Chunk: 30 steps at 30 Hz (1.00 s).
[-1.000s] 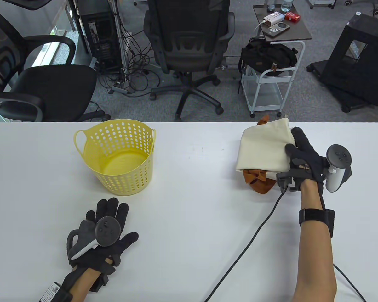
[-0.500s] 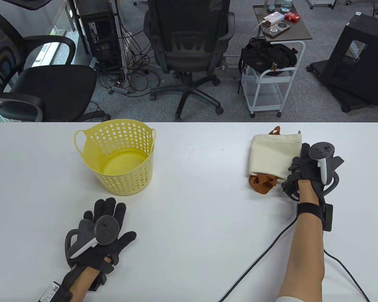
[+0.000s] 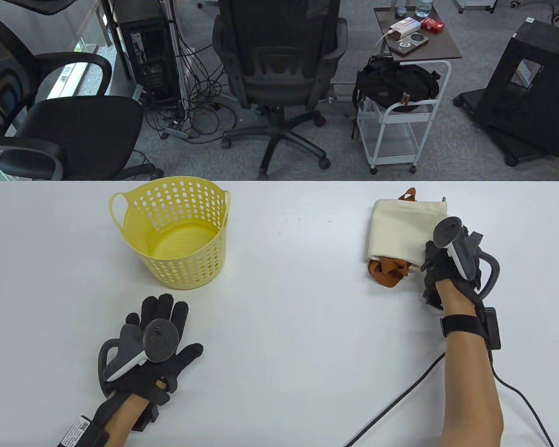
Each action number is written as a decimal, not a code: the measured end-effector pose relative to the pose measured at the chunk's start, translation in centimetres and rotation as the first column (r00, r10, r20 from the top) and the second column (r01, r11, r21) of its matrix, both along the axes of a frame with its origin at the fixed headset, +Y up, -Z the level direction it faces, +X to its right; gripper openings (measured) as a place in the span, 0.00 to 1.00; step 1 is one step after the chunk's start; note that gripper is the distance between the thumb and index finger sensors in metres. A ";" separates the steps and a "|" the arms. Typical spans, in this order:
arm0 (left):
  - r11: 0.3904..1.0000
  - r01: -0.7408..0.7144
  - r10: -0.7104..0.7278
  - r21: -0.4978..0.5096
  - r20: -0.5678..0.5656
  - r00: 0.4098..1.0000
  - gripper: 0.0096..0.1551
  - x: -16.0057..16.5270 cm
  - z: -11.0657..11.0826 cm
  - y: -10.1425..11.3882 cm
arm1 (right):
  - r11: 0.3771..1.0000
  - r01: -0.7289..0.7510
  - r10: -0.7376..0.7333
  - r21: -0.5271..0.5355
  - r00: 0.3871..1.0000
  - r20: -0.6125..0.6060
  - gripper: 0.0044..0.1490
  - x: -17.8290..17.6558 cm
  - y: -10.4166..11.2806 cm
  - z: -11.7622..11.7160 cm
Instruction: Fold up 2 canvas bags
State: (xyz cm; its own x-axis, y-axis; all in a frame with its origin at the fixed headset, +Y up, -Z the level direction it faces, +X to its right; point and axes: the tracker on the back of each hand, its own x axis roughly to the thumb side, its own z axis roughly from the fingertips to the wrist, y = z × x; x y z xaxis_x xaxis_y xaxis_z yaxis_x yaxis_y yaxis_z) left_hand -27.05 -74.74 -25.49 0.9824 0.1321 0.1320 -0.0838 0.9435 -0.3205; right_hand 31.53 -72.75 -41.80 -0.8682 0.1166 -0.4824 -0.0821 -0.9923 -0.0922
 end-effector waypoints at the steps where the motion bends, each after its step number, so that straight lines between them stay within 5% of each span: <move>1: 1.000 0.001 -0.001 -0.001 0.002 1.000 0.55 0.1 0.0 0.0 | 1.000 -0.009 0.010 0.019 0.999 -0.044 0.45 -0.6 0.6 0.8; 9: 1.000 0.021 -0.021 -0.009 0.015 1.000 0.55 0.5 0.1 -0.2 | 0.999 0.016 0.000 0.052 0.958 -0.285 0.45 -4.8 2.3 8.7; 17: 1.000 -0.002 0.002 -0.013 0.026 1.000 0.55 0.5 0.4 0.7 | 0.995 0.029 -0.071 -0.091 0.863 -0.500 0.49 -10.1 -0.6 15.9; 23: 1.000 -0.027 0.027 0.001 0.014 1.000 0.55 0.2 0.7 1.2 | 0.989 -0.013 -0.070 -0.149 0.839 -0.539 0.51 -11.4 -3.2 17.3; 30: 1.000 -0.023 0.023 -0.005 -0.002 1.000 0.55 0.2 0.7 1.2 | 0.986 -0.034 -0.061 -0.160 0.832 -0.552 0.51 -11.9 -3.6 17.3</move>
State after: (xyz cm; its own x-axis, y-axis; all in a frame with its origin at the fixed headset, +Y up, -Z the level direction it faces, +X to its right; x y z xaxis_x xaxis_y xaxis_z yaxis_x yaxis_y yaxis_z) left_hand -26.89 -73.58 -24.74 0.9793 0.1555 0.1294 -0.1062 0.9396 -0.3255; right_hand 19.59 -76.36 -24.48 -0.9933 0.0951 0.0655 -0.0861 -0.9879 0.1289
